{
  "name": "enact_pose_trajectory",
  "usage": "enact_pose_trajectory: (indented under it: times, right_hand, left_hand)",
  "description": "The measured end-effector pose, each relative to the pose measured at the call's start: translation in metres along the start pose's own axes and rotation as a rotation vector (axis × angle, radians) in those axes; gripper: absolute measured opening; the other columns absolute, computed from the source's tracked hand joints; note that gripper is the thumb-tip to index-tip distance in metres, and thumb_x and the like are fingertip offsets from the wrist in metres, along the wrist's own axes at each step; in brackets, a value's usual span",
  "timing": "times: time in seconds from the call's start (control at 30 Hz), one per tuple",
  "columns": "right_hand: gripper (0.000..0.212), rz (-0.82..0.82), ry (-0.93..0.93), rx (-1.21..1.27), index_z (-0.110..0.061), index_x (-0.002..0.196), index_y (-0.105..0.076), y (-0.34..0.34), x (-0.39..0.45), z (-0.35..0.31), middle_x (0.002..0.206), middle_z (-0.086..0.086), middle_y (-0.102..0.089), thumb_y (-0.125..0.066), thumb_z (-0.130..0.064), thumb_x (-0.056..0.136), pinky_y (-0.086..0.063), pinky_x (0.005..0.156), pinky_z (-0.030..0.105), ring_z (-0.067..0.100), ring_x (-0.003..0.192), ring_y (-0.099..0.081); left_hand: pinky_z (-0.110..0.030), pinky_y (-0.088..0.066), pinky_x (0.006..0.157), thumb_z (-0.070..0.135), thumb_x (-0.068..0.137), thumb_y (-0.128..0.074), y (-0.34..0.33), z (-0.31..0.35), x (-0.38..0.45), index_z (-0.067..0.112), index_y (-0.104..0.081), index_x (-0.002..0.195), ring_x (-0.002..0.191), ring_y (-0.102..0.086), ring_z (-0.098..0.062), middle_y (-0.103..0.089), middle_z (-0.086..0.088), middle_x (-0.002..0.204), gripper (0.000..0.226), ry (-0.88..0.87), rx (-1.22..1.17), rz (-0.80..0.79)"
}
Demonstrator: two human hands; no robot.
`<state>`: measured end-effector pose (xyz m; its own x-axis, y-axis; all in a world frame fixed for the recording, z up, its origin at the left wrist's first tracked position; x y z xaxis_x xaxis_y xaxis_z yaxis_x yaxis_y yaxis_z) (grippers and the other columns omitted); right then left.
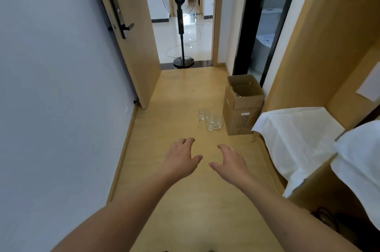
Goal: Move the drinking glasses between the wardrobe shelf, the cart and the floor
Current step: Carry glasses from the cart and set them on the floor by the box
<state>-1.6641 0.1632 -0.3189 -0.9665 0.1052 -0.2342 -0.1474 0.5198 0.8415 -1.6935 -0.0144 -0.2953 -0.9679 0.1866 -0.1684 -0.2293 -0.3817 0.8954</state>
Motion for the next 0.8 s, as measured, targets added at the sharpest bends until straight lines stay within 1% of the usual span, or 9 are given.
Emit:
enact_pose_trajectory:
  times: [0.13, 0.33, 0.43, 0.6, 0.8]
  right_hand:
    - [0.073, -0.017, -0.044, 0.029, -0.027, 0.153, -0.035, 0.007, 0.032, 0.018, 0.153, 0.0, -0.042, -0.065, -0.053, 0.092, -0.039, 0.112, 0.042, 0.024, 0.14, -0.04]
    - [0.073, -0.027, -0.118, 0.038, -0.027, 0.153, -0.035, 0.013, 0.09, 0.034, 0.152, 0.002, -0.043, -0.065, -0.053, 0.092, -0.041, 0.111, 0.042, 0.025, 0.139, -0.041]
    - [0.073, -0.01, -0.147, 0.056, -0.028, 0.153, -0.035, 0.013, 0.137, 0.034, 0.153, 0.001, -0.043, -0.065, -0.053, 0.092, -0.041, 0.111, 0.042, 0.024, 0.139, -0.041]
    - [0.073, -0.032, -0.214, 0.05, -0.028, 0.153, -0.036, 0.014, 0.219, 0.029, 0.153, 0.001, -0.043, -0.064, -0.053, 0.092, -0.041, 0.111, 0.043, 0.025, 0.14, -0.04]
    - [0.072, -0.084, -0.323, 0.057, -0.023, 0.151, -0.039, 0.007, 0.307, 0.02, 0.15, 0.005, -0.046, -0.067, -0.049, 0.09, -0.039, 0.112, 0.043, 0.028, 0.139, -0.041]
  left_hand:
    - [-0.04, -0.034, 0.115, 0.052, 0.095, -0.058, -0.011, 0.008, 0.043, 0.024, -0.037, 0.152, 0.142, -0.035, -0.027, -0.041, -0.005, 0.154, 0.068, 0.004, 0.003, -0.059]
    - [-0.041, -0.034, 0.114, 0.051, 0.096, -0.057, -0.019, 0.022, 0.117, 0.023, -0.036, 0.153, 0.142, -0.036, -0.028, -0.04, -0.005, 0.154, 0.067, -0.051, -0.022, -0.131]
    - [-0.042, -0.036, 0.113, 0.051, 0.095, -0.058, -0.021, 0.021, 0.171, 0.024, -0.036, 0.152, 0.141, -0.037, -0.028, -0.041, -0.005, 0.154, 0.066, -0.075, -0.034, -0.149]
    - [-0.043, -0.038, 0.111, 0.051, 0.095, -0.059, -0.02, 0.008, 0.267, 0.024, -0.038, 0.151, 0.139, -0.04, -0.028, -0.043, -0.004, 0.152, 0.067, -0.083, -0.08, -0.187]
    - [-0.038, -0.04, 0.109, 0.048, 0.094, -0.061, -0.02, -0.02, 0.364, 0.022, -0.044, 0.148, 0.136, -0.045, -0.028, -0.048, -0.005, 0.149, 0.062, -0.034, -0.187, -0.249]
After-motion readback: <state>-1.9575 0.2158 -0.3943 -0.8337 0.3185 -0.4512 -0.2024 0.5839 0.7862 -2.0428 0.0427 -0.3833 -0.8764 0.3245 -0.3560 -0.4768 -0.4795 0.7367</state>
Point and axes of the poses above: each hand's wrist, its own x-axis towards the middle knuckle, its own y-axis out of the back of the hand, z = x × y, the point moved 5 cm from there along x, towards the middle knuckle
